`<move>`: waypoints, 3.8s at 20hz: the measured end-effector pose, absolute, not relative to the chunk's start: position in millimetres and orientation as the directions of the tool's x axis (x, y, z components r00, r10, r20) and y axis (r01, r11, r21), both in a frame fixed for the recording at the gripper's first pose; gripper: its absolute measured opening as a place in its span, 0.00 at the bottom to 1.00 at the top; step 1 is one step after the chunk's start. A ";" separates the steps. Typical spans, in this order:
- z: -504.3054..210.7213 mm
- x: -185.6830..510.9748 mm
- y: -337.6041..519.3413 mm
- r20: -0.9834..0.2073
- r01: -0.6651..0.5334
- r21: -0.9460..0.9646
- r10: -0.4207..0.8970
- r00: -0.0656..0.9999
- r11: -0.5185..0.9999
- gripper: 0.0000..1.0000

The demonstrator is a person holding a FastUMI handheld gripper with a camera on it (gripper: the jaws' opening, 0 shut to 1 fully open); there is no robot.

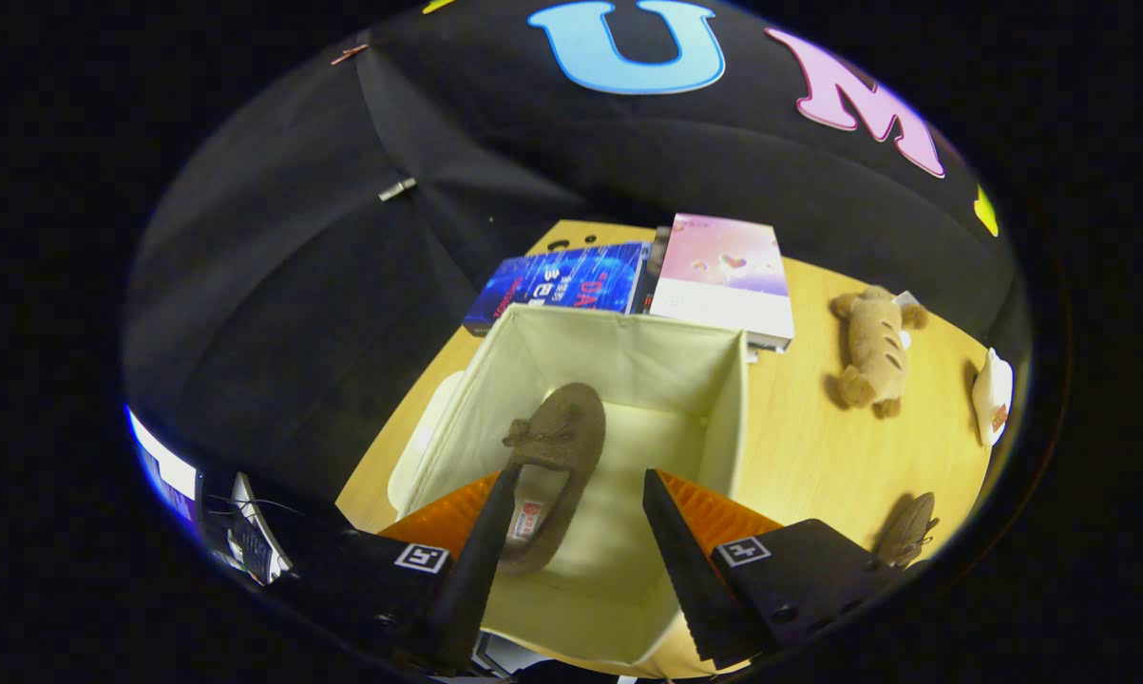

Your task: Open the storage box then place both shoes into the box .Put the left shoe in first, then the right shoe, with the right side of both shoes facing outward in a uniform manner.

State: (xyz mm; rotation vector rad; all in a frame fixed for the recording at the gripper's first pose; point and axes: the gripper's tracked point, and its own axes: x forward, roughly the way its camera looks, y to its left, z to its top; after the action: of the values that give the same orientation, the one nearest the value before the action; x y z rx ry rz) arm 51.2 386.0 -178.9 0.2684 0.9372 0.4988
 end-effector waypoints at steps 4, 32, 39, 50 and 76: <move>-166.7 31.9 301.8 -0.672 -0.298 0.361 0.468 0.574 0.884 0.86; -426.5 -40.3 -12.9 -0.895 -0.054 -0.073 -0.042 0.444 0.996 0.33; -367.3 -40.1 0.2 -0.876 0.014 0.002 -0.005 0.483 1.000 0.07; -192.9 24.3 154.3 -0.785 -0.082 0.250 0.252 0.566 0.965 0.07; -300.6 72.9 386.9 -0.940 -0.137 0.014 0.060 0.337 0.990 0.07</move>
State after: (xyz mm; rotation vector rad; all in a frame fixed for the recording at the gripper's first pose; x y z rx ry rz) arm 72.9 386.9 -300.6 -0.0714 1.2207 0.1286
